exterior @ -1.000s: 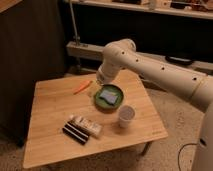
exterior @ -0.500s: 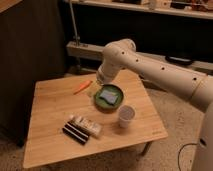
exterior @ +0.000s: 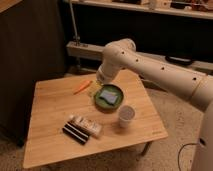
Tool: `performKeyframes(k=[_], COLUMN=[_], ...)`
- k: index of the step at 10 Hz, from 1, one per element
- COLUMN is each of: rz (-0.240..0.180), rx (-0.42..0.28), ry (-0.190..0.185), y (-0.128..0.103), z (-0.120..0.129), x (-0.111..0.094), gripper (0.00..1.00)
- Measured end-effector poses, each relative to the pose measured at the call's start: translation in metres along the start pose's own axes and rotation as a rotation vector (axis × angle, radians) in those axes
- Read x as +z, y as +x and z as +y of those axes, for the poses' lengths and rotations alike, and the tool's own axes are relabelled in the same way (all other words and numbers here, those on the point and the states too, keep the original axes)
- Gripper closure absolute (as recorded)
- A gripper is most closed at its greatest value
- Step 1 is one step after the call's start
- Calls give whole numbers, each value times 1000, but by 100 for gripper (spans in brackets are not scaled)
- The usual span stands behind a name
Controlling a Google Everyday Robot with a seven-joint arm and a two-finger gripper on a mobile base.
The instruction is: Place the white sponge in the ceramic cup
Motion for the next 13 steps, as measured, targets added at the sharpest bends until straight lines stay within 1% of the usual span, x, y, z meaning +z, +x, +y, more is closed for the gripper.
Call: performKeyframes(k=[1, 2, 3, 4, 5, 7, 8, 9, 10, 11, 12, 13], rz=[-33, -35, -28, -25, -21, -22, -19, -17, -12, 2, 20, 35], rx=[-94, -168, -214, -245, -257, -261, -254, -239, -231, -231, -232, -233], ry=[56, 111, 145, 172, 186, 184, 175, 152, 132, 112, 111, 113], y=[-1, -2, -4, -4, -2, -4, -5, -8, -12, -16, -16, -15], z=[-16, -28, -34, -40, -44, -43, -47, -52, -53, -51, -50, -46], x=[4, 13, 19, 23, 24, 25, 27, 36, 50, 71, 86, 93], gripper=[20, 20, 20, 20, 20, 20, 20, 20, 20, 20, 20, 20])
